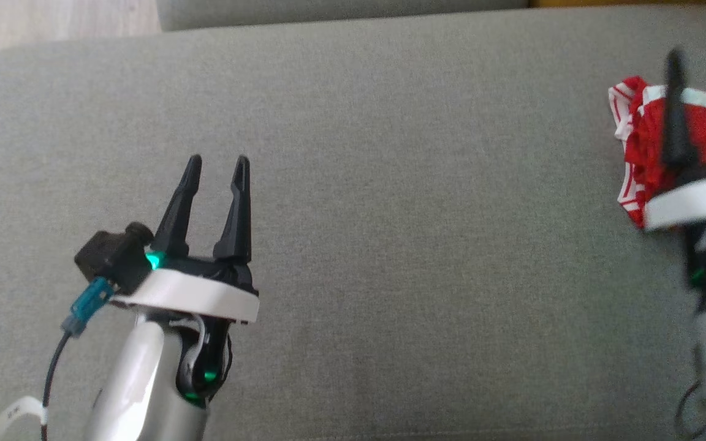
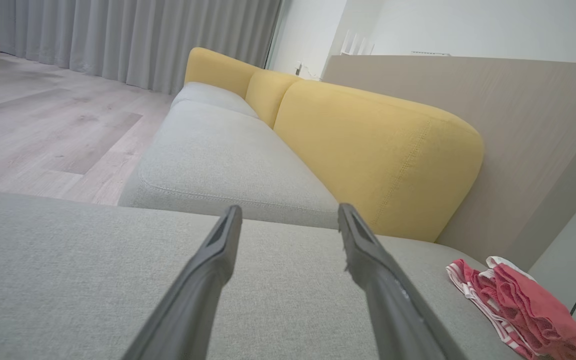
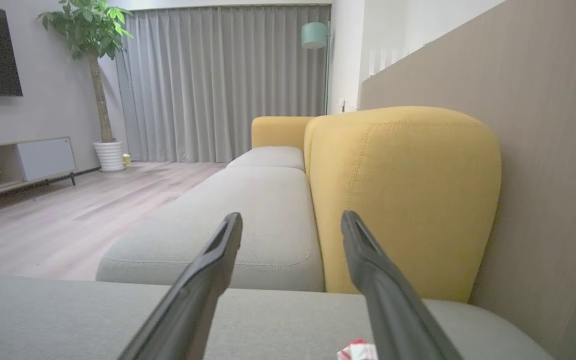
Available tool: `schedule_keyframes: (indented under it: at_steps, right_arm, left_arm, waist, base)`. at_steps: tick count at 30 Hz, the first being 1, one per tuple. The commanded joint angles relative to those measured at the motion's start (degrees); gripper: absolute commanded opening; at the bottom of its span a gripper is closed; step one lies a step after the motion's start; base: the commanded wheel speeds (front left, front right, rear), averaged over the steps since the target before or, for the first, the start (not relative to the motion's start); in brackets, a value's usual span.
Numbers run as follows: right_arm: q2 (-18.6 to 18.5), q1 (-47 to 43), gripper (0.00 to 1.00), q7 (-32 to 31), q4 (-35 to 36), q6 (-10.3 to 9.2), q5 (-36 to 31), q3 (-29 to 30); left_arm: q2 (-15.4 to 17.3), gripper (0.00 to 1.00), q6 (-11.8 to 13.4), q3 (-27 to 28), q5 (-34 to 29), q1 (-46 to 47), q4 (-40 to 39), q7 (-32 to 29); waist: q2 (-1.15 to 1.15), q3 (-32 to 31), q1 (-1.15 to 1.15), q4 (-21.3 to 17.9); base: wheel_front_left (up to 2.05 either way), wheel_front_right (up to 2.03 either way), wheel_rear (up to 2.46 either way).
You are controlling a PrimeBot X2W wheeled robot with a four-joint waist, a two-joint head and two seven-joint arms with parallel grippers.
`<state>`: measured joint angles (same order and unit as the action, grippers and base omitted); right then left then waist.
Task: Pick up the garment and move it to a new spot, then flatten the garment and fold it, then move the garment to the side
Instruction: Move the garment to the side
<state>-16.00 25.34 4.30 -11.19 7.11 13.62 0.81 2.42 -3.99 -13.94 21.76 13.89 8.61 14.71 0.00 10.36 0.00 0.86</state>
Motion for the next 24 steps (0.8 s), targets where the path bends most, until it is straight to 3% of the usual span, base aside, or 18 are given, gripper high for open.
schedule_keyframes:
  at_steps: [1, 3, 10, 24]
  right_arm:
    - [1.9, -1.8, 1.00, 1.4, 2.8, 0.37, -0.6, -0.7]
    - [6.1, -6.8, 1.00, 3.9, 3.8, 0.37, -2.5, -1.2]
    - [11.5, -16.5, 1.00, 9.1, 3.3, 0.37, -8.9, -2.1]
    - [13.1, -19.5, 1.00, 10.6, 2.4, 0.37, -10.3, -1.7]
  left_arm:
    - [0.5, 1.00, 0.2, 2.3, -0.1, 0.4, -2.1, 0.3]
    - [0.5, 1.00, 0.5, 2.5, -0.1, -1.2, -2.1, 0.3]
    - [0.5, 1.00, 0.9, 2.0, -2.8, -6.2, -1.9, 0.3]
    - [0.5, 1.00, 2.6, 2.8, -3.8, -8.6, -3.8, 0.3]
  waist:
    - [0.00, -1.6, 0.00, 0.7]
    - [0.00, -3.1, 0.00, 1.0]
    - [0.00, -6.0, 0.00, 1.2]
    - [0.00, -6.6, 0.00, 1.2]
  base:
    - [0.00, 0.00, 0.00]
    - [0.00, 0.00, 0.00]
    - [0.00, 0.00, 0.00]
    - [0.00, 0.00, 0.00]
